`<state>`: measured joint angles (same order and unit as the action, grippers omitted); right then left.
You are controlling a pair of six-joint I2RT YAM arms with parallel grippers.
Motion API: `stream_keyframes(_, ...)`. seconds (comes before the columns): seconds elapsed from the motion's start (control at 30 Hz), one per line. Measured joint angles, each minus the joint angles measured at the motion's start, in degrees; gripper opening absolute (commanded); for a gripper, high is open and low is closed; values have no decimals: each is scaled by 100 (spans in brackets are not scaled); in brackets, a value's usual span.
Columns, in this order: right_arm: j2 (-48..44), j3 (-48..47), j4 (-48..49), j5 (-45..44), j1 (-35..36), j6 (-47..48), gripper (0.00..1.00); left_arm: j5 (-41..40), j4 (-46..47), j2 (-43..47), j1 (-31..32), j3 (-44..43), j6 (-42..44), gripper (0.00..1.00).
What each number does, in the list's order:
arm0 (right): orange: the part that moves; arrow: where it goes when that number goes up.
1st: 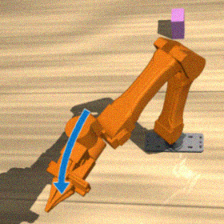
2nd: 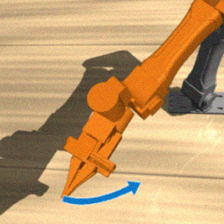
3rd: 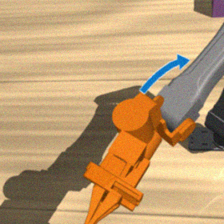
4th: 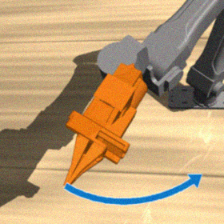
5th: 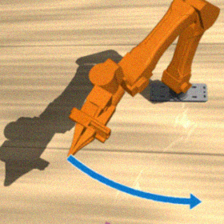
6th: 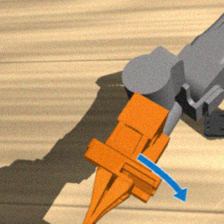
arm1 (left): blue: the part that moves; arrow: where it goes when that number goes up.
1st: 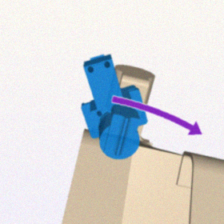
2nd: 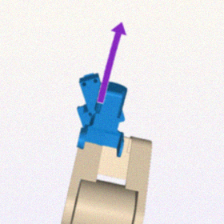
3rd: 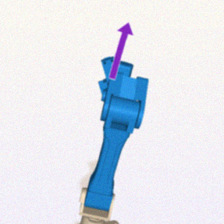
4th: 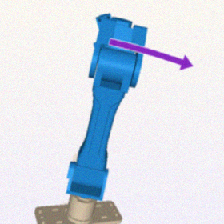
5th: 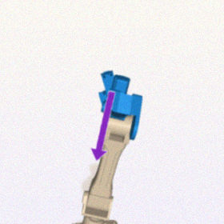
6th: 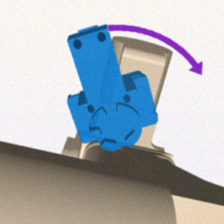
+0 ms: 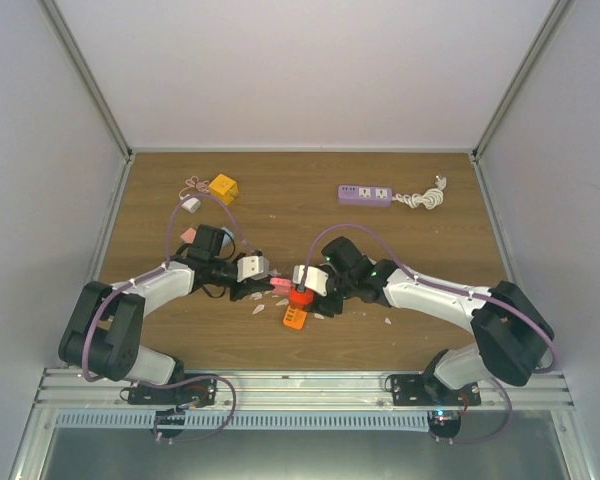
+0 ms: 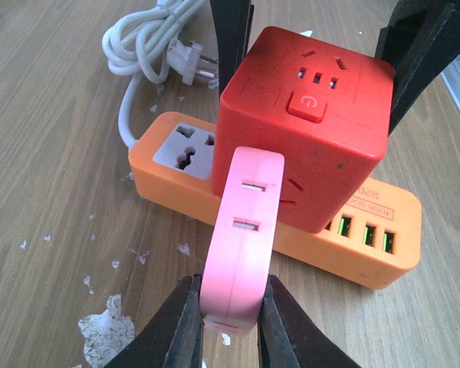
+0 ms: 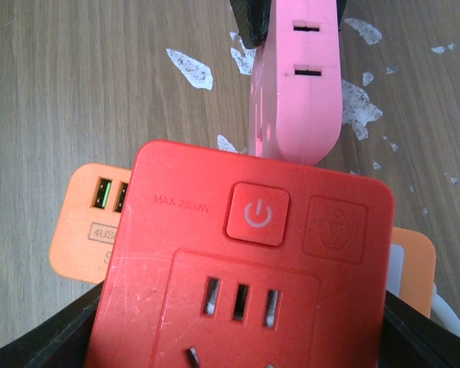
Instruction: Pull the plug off the socket
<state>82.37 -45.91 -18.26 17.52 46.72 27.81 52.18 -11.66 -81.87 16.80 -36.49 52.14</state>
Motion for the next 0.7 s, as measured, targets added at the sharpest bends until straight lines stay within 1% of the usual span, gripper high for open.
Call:
stream_keyframes(0.27, 2, 0, 116, 37, 0, 0, 24, 122, -105, -2, -157, 0, 269, 2)
stream_keyframes(0.43, 2, 0, 120, 44, 15, 0, 24, 170, -166, -4, -170, -2, 337, 4)
stream_keyframes(0.5, 2, 0, 105, 52, 15, 2, 24, 177, -190, -4, -140, -2, 334, 8)
stream_keyframes(0.57, 13, -2, 35, 61, 15, 4, 24, 131, -205, -4, -59, -4, 315, 14)
stream_keyframes(0.7, 37, -2, -175, 66, 15, 52, 23, -116, -225, -4, 205, -4, 212, 32)
